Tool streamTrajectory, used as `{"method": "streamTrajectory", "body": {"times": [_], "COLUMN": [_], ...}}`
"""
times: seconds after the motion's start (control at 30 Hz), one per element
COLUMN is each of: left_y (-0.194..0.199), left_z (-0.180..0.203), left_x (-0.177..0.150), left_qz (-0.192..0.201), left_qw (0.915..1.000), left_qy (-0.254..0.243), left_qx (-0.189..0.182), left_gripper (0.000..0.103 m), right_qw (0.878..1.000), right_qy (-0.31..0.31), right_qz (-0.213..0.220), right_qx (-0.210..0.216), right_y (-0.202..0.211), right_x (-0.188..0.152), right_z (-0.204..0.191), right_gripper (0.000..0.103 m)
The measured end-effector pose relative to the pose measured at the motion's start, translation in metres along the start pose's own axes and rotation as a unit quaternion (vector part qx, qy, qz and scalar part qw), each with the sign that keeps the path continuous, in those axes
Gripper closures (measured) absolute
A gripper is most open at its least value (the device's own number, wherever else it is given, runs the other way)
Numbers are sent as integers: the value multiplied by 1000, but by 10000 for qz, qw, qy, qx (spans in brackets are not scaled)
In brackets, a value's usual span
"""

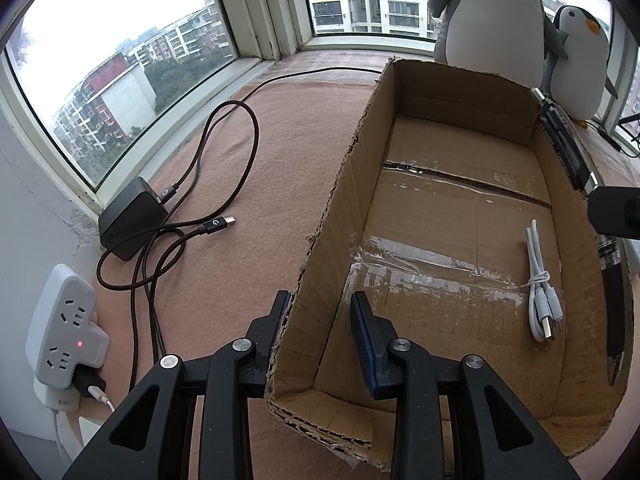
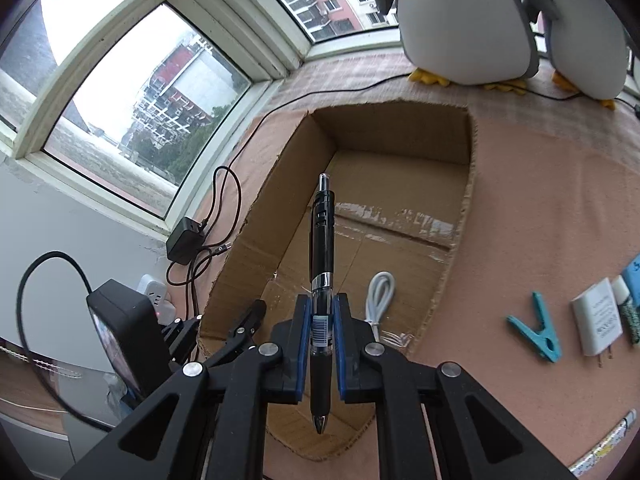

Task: Organize rigid objects
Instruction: 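Lift the black pen with the right gripper and drop it into the box, then return the right gripper to the patterned lighter and grasp it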

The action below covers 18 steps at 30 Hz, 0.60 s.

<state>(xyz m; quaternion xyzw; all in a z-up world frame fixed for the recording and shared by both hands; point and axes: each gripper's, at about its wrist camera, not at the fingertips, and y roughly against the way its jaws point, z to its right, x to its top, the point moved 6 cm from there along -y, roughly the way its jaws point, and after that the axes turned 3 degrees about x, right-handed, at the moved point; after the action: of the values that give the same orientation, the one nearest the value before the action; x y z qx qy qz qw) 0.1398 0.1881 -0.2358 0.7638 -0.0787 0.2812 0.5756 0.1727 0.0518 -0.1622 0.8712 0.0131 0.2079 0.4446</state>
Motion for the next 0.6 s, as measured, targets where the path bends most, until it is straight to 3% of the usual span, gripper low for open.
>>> {"method": "streamTrajectory", "body": {"times": [0.17, 0.27, 0.6], "left_y": [0, -1, -2], "left_z": [0, 2, 2], "left_x": [-1, -2, -1], "left_qz": [21, 53, 86], "left_qw": [10000, 9999, 9998], "left_qy": [10, -21, -78], "left_qx": [51, 135, 140], "left_gripper": [70, 70, 70], "right_qw": [9998, 9998, 9982], "right_qy": [114, 107, 162], "right_qz": [-118, -143, 325], "right_qx": [-99, -84, -476], "right_y": [-17, -15, 32], "right_x": [0, -1, -11], "right_z": [1, 3, 11], "right_gripper": [89, 70, 68]}}
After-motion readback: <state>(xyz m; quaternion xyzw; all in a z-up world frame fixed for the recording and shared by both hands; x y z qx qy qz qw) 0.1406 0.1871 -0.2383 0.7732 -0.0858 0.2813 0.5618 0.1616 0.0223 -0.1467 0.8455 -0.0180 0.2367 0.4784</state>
